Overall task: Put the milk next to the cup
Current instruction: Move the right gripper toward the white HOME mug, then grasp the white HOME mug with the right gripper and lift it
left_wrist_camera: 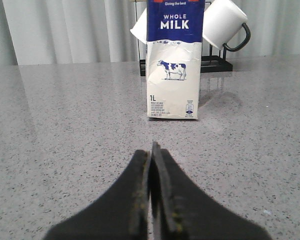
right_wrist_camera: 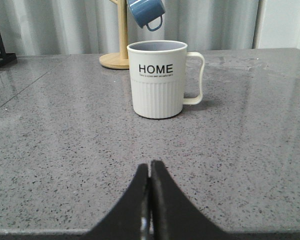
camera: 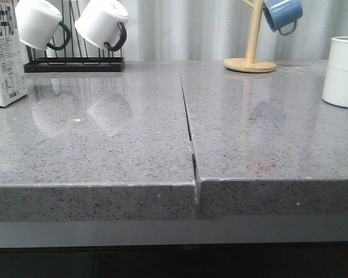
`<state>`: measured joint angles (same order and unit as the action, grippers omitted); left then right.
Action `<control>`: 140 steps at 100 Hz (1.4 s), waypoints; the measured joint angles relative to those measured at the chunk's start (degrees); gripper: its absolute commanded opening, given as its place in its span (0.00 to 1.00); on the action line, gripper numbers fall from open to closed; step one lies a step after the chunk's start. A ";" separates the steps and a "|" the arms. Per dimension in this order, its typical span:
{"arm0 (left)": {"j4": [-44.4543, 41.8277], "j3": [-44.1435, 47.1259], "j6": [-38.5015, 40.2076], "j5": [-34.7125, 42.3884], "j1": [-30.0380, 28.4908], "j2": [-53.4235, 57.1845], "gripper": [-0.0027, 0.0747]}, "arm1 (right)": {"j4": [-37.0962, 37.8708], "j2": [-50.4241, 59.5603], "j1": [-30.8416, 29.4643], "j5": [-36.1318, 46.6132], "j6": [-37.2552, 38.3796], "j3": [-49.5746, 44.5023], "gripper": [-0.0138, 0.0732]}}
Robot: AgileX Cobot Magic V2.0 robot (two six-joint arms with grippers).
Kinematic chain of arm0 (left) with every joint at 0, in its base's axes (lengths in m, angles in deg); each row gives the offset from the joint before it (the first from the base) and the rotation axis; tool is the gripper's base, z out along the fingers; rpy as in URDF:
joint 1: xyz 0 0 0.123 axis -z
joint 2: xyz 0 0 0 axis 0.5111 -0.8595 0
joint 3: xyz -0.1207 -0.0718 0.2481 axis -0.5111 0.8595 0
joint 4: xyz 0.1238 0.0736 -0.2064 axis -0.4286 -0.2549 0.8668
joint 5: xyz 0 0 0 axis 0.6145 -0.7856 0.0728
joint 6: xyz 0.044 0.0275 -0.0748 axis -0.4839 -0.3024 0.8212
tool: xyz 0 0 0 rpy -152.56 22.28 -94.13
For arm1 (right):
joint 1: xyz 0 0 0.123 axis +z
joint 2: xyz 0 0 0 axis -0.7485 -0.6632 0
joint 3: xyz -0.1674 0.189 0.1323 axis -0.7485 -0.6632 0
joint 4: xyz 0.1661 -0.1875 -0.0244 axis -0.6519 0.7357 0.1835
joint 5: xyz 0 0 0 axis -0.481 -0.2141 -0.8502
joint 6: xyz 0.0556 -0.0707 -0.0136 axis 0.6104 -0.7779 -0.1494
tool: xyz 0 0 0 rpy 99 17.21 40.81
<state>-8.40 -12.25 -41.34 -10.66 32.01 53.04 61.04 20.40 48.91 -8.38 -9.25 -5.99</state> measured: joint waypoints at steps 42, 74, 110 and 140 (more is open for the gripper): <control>0.00 0.00 0.00 0.00 0.00 0.00 0.01 | 0.00 -4.25 0.00 -8.50 0.00 7.58 0.08; 0.00 0.00 0.00 0.00 0.00 0.00 0.01 | -0.12 -25.76 0.00 -6.82 -0.10 17.30 0.08; 0.00 0.00 0.00 0.00 0.00 0.00 0.01 | -0.12 -48.67 0.00 10.42 -0.10 20.68 0.51; 0.00 0.00 0.00 0.00 0.00 0.00 0.01 | -0.12 -63.47 -5.06 26.84 -0.10 22.14 0.56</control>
<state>-8.40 -12.25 -41.34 -10.66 32.01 53.04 60.92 -43.07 43.85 18.47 -9.35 16.15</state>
